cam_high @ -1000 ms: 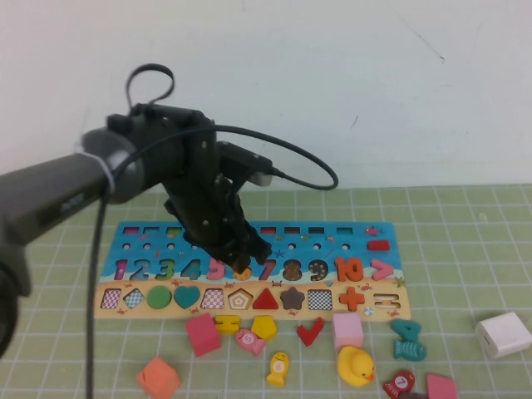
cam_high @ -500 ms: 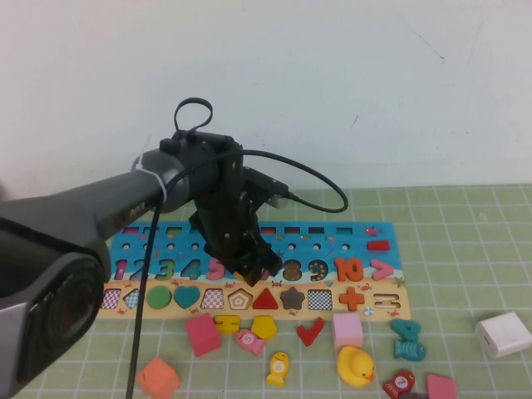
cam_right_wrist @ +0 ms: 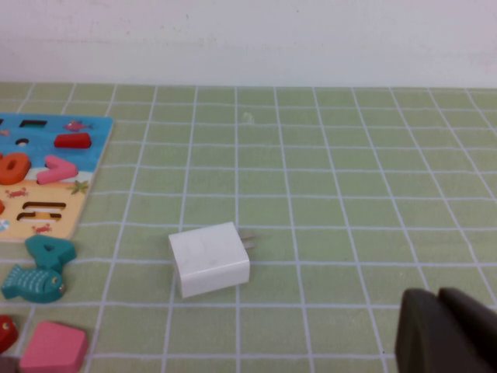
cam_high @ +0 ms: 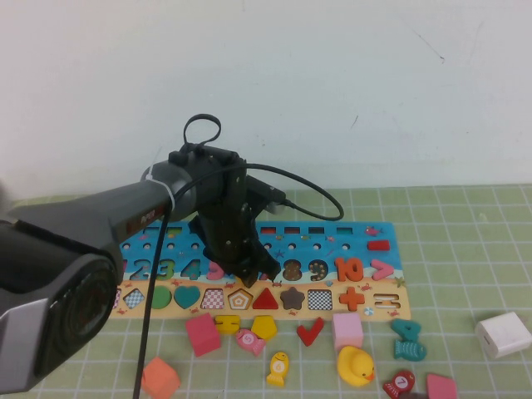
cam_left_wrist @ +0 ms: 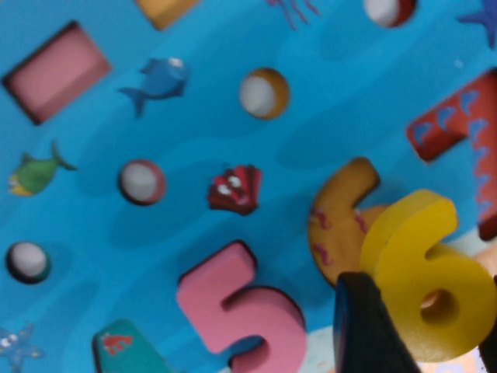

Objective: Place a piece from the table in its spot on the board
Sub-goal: Place the "number 6" into the hole of the number 6

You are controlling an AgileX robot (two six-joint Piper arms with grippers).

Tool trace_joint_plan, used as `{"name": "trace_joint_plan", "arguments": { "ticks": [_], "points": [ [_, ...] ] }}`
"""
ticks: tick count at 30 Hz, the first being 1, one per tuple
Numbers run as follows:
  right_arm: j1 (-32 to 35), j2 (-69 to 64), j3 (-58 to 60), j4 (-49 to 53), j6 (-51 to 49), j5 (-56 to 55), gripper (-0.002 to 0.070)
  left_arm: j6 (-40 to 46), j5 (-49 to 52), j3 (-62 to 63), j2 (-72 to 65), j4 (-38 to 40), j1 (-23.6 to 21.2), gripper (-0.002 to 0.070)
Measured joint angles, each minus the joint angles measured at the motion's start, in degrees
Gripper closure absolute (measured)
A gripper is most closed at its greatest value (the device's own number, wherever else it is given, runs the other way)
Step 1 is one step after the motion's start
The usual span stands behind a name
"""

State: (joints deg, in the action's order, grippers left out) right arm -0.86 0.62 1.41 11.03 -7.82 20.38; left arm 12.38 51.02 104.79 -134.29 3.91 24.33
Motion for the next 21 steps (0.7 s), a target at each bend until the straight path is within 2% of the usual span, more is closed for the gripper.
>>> {"name": "trace_joint_plan", "arguments": {
  "ticks": [21],
  "points": [
    [0.0, 0.0, 0.0, 0.0, 0.0, 0.0, 0.0678, -6.2, -2.5, 0.0, 0.0, -3.9, 0.0, 0.0405]
  ]
}}
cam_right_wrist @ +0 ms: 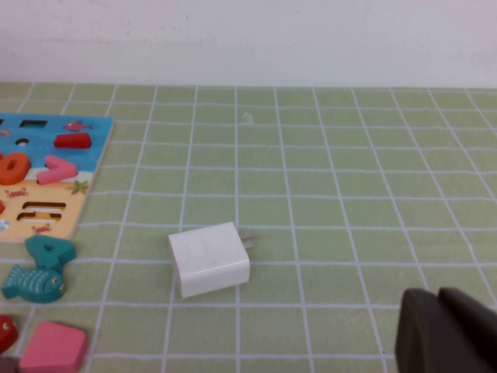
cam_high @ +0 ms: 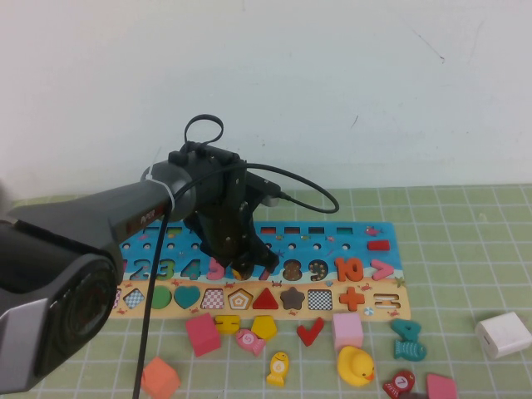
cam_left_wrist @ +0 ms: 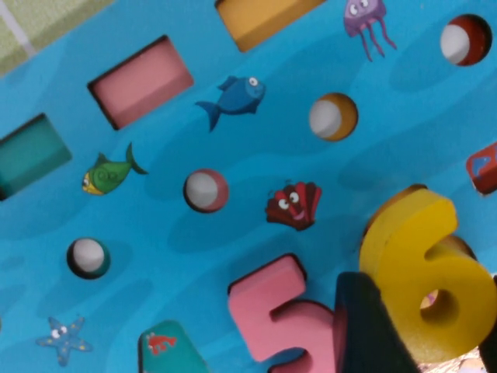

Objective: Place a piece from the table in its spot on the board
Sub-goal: Place the "number 6" into the hole of the number 6

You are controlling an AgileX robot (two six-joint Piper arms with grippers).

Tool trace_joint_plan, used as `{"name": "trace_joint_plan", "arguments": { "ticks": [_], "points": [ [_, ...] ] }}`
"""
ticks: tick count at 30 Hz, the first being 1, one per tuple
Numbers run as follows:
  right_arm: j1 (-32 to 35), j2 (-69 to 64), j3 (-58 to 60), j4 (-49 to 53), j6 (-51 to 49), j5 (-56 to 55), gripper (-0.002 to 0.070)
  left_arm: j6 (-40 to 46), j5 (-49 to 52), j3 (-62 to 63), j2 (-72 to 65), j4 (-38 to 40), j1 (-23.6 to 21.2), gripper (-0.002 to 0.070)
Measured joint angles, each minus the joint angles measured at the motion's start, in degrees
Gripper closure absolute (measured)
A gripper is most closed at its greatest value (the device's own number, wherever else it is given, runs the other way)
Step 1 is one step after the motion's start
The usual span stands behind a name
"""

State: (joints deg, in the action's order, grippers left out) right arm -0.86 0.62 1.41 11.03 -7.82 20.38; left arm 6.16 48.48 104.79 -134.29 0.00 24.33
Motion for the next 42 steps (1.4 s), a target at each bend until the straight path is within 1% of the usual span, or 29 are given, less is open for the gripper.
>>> {"name": "trace_joint_plan", "arguments": {
  "ticks": [6, 13, 22, 30, 39, 42],
  "points": [
    [0.0, 0.0, 0.0, 0.0, 0.0, 0.0, 0.0678, -0.1, 0.1, 0.0, 0.0, 1.8, 0.0, 0.0383],
    [0.0, 0.0, 0.0, 0.0, 0.0, 0.0, 0.0678, -0.1, 1.8, 0.0, 0.0, 2.0, 0.0, 0.0364],
    [0.0, 0.0, 0.0, 0.0, 0.0, 0.0, 0.0678, -0.2, 2.1, 0.0, 0.0, 2.0, 0.0, 0.0363],
    [0.0, 0.0, 0.0, 0.0, 0.0, 0.0, 0.0678, -2.6, 2.1, 2.3, 0.0, -1.0, 0.0, 0.0363],
    [0.0, 0.0, 0.0, 0.0, 0.0, 0.0, 0.0678, -3.0, 3.1, 2.8, 0.0, -1.5, 0.0, 0.0363],
    [0.0, 0.0, 0.0, 0.0, 0.0, 0.0, 0.0678, -3.0, 4.4, 4.6, 0.0, -1.6, 0.0, 0.0375]
  ]
}}
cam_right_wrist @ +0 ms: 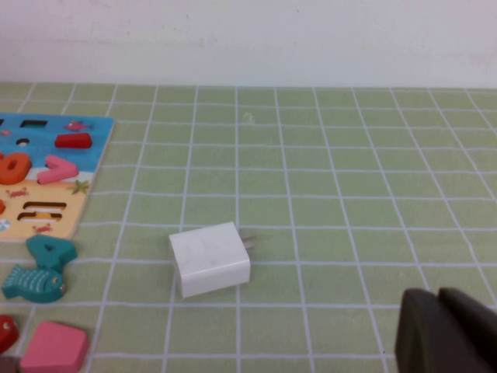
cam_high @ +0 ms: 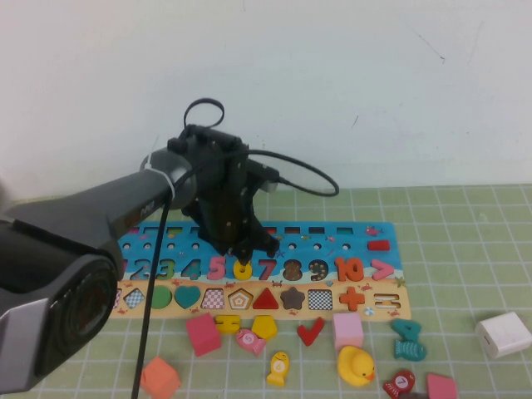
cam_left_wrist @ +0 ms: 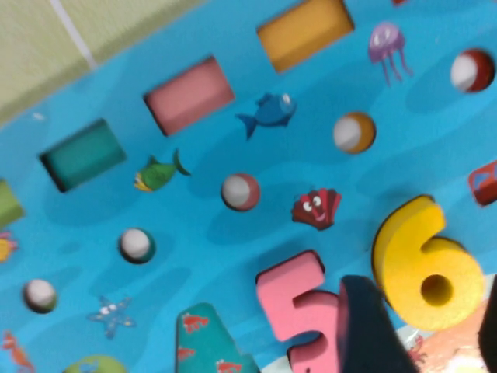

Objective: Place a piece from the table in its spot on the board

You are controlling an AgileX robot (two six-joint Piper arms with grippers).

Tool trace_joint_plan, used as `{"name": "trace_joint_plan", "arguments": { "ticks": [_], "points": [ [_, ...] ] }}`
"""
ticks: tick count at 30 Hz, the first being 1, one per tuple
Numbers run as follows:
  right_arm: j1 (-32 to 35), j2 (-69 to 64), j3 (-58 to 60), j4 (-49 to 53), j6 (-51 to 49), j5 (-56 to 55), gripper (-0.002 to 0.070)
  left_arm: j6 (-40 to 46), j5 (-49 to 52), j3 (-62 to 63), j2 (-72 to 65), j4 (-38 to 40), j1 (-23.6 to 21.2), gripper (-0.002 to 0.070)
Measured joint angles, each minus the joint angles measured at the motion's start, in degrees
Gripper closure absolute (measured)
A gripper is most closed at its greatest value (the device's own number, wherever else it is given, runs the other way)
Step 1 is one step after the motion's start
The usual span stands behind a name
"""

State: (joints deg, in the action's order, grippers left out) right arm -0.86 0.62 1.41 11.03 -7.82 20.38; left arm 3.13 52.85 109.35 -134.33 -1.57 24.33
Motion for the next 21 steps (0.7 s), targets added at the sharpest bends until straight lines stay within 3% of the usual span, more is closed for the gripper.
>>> {"name": "trace_joint_plan", "arguments": {
  "ticks": [2, 5, 8, 13, 21],
  "points": [
    [0.0, 0.0, 0.0, 0.0, 0.0, 0.0, 0.0678, 0.0, 1.3, 1.7, 0.1, 0.0, 0.0, 0.0426],
    [0.0, 0.0, 0.0, 0.0, 0.0, 0.0, 0.0678, 0.0, 2.8, 2.5, 1.9, 0.0, 0.0, 0.0564],
    [0.0, 0.0, 0.0, 0.0, 0.0, 0.0, 0.0678, 0.2, 4.0, 2.4, 5.6, 0.0, 0.0, 0.0641],
    [0.0, 0.0, 0.0, 0.0, 0.0, 0.0, 0.0678, 1.0, 2.7, -5.0, 15.5, -0.1, 0.0, 0.067],
    [0.0, 0.0, 0.0, 0.0, 0.0, 0.0, 0.0678, 1.0, -8.5, -30.6, 39.0, 2.9, 0.0, 0.0675]
  ]
}}
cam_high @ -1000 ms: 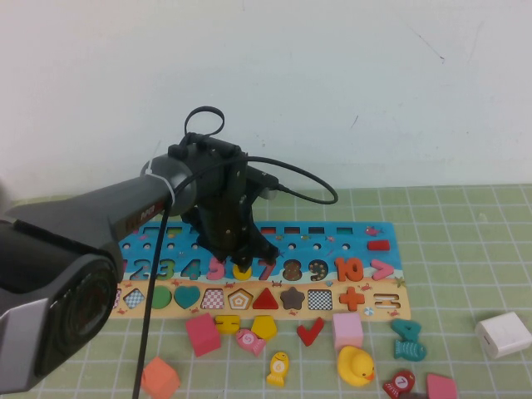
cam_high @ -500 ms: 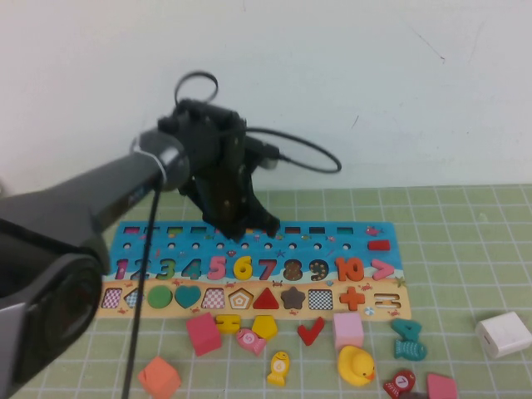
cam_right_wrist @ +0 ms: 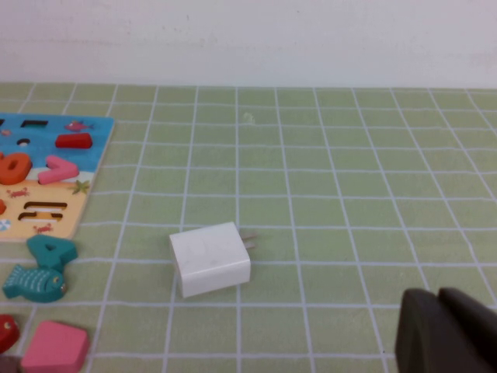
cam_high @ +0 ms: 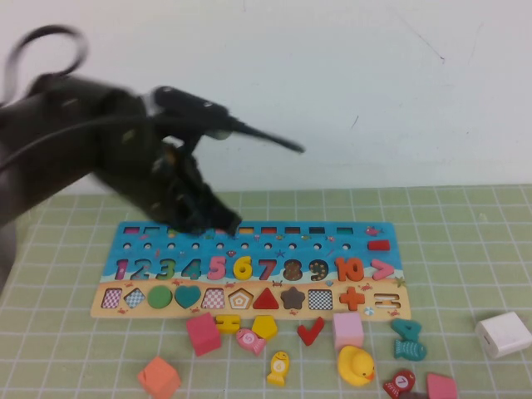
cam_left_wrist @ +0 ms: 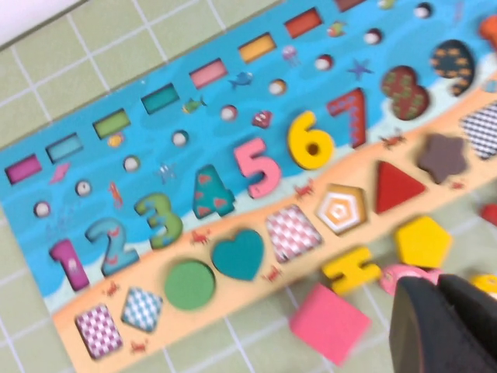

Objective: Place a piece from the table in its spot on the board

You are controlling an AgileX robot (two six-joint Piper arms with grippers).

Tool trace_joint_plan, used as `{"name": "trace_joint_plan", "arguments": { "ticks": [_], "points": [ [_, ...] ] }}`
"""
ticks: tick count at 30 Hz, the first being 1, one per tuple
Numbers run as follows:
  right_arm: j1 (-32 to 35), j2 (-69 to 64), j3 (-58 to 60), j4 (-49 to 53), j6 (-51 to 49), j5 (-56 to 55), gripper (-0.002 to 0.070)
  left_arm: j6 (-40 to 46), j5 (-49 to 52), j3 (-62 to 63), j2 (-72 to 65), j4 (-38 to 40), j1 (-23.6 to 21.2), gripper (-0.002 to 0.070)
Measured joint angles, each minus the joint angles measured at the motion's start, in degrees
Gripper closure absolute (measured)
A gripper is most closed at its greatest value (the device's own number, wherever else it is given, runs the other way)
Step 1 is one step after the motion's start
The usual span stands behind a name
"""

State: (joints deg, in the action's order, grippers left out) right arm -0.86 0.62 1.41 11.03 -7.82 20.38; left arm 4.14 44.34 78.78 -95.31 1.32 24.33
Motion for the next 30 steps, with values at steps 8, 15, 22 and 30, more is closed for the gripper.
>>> {"name": "trace_joint_plan", "arguments": {
  "ticks": [8, 15, 22, 30],
  "points": [
    [0.0, 0.0, 0.0, 0.0, 0.0, 0.0, 0.0678, -2.1, -8.3, -21.6, 24.4, 2.0, 0.0, 0.0675],
    [0.0, 0.0, 0.0, 0.0, 0.0, 0.0, 0.0678, -3.2, -8.2, -33.8, 43.4, 2.1, 0.0, 0.0675],
    [0.0, 0.0, 0.0, 0.0, 0.0, 0.0, 0.0678, -4.1, -5.4, -41.0, 61.4, 2.1, 0.0, 0.0675],
    [0.0, 0.0, 0.0, 0.0, 0.0, 0.0, 0.0678, -5.0, 5.6, -43.5, 77.2, 3.0, 0.0, 0.0675]
  ]
}}
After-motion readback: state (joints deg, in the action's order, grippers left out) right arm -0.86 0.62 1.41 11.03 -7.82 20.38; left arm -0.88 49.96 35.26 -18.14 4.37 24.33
